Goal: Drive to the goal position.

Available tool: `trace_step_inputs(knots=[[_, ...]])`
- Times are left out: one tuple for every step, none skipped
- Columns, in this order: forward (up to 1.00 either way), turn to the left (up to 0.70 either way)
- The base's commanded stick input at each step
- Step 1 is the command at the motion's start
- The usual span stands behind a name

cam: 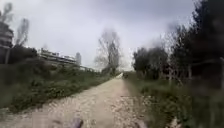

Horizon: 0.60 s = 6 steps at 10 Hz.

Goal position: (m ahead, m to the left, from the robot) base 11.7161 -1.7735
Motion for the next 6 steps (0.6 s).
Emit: trace_step_inputs(knots=[[0.85,0.0],[0.85,0.0],[0.85,0.0],[0.85,-0.19],[0.85,-0.34],[0.85,-0.12]])
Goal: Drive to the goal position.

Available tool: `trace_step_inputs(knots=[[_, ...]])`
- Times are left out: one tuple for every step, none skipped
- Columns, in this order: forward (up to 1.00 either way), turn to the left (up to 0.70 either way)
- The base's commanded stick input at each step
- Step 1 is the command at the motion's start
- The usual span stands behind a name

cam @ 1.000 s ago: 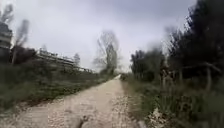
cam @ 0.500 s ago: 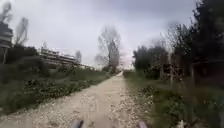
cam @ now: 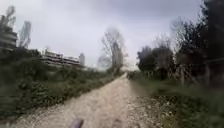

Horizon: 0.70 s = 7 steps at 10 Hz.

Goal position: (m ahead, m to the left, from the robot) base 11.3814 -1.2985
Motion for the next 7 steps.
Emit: trace_step_inputs(knots=[[0.85,-0.01],[0.85,0.0],[0.85,0.0],[0.85,0.0],[0.85,0.0],[0.85,-0.09],[0.85,-0.26]])
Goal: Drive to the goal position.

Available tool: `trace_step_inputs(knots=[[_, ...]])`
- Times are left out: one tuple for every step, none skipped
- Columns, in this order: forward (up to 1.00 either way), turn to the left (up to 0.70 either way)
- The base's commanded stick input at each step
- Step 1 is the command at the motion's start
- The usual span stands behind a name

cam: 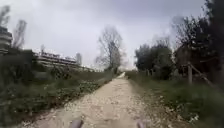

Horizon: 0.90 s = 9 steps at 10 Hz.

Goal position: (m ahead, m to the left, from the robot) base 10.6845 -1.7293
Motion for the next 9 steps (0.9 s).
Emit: trace_step_inputs(knots=[[0.85,-0.34],[0.85,-0.25],[0.85,0.0],[0.85,0.0],[0.85,0.0],[0.85,0.0],[0.85,-0.14],[0.85,-0.34],[0.85,-0.34]])
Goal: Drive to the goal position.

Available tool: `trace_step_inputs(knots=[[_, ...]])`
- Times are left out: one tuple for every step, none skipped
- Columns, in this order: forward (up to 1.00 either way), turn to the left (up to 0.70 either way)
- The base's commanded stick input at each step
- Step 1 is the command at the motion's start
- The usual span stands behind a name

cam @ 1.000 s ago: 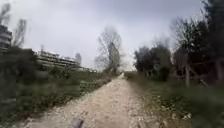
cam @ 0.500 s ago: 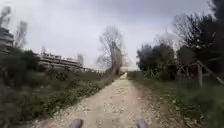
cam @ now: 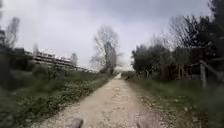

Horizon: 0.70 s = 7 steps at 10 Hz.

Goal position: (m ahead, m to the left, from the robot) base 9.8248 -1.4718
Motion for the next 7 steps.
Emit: trace_step_inputs(knots=[[0.85,-0.34],[0.85,0.0],[0.85,0.0],[0.85,0.0],[0.85,0.0],[0.85,0.0],[0.85,-0.13]])
